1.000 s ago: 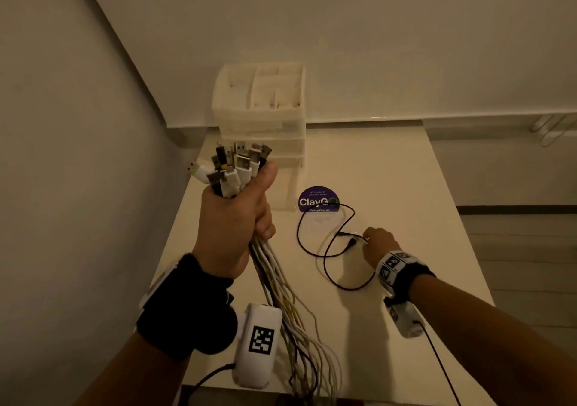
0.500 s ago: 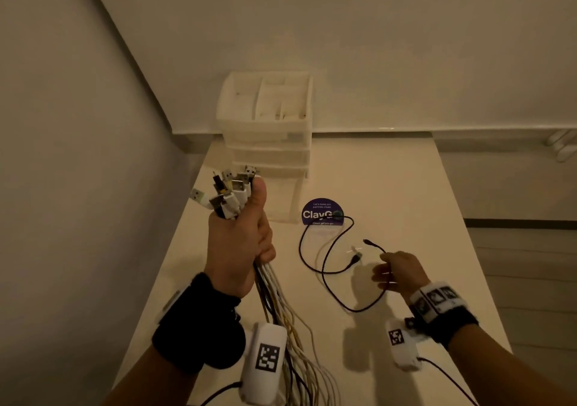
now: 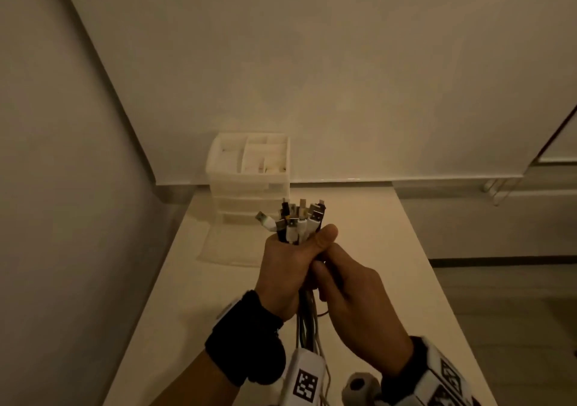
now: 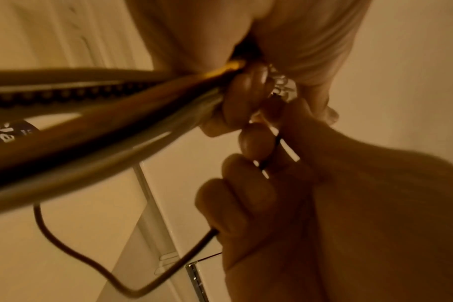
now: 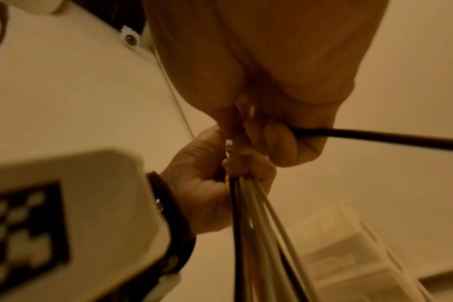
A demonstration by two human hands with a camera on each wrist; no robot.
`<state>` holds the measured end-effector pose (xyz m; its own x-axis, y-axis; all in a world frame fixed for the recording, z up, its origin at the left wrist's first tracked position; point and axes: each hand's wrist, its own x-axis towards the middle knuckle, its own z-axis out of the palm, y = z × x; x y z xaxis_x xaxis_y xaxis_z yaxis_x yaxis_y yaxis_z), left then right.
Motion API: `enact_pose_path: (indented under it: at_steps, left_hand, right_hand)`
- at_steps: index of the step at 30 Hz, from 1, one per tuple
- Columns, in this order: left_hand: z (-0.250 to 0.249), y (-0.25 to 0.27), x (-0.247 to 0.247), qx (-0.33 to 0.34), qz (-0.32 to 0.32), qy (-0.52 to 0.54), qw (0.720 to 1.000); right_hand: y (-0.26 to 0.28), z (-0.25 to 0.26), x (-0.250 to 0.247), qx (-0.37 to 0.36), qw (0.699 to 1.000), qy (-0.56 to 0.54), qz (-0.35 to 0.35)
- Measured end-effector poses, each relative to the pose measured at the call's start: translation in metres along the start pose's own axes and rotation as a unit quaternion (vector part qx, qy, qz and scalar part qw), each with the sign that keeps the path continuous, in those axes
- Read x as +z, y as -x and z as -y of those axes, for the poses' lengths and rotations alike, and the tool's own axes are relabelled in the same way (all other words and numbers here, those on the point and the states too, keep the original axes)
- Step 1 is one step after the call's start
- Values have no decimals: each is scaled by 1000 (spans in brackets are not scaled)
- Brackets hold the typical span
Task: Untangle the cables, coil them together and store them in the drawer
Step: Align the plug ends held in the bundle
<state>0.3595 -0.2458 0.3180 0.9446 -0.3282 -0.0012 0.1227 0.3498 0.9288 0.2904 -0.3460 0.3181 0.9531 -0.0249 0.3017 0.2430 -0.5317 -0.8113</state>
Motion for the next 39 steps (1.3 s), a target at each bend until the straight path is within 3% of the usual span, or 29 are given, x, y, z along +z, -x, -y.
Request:
enact_pose_path:
  at_steps: [8, 12, 16, 22, 25, 28, 32, 35, 37, 39]
  left_hand:
    - [0, 13, -2, 24, -36, -77, 996]
    - [-16, 7, -18, 8, -75, 12, 997]
    - [-42, 2, -49, 36, -55, 77, 995]
    - [-59, 7, -73, 112, -69, -18, 991]
    - [-69, 13, -76, 150, -83, -82, 982]
    - [-73, 22, -67, 165, -54, -197, 965]
    - [-40, 38, -22, 113, 87, -271, 952]
    - [-11, 37, -1, 75, 70, -280, 955]
    - [-1, 34, 4, 55, 44, -270, 960]
    - [1, 34, 3, 55, 50, -320, 945]
  right_hand:
    - [20, 1, 3, -22, 997, 79, -12]
    - [40, -21, 3, 24, 997, 66, 24]
    - [60, -65, -10, 56, 996, 26, 71]
    - [55, -96, -32, 104, 994, 9, 40]
    - [51, -97, -39, 126, 992, 18, 9]
    - [42, -81, -40, 131, 991, 5, -22]
    - [20, -41, -37, 123, 989, -74, -34]
    - [7, -21, -35, 145, 965, -216, -11]
    - [5, -21, -32, 164, 959, -232, -10]
    - [9, -26, -32, 176, 955, -238, -8]
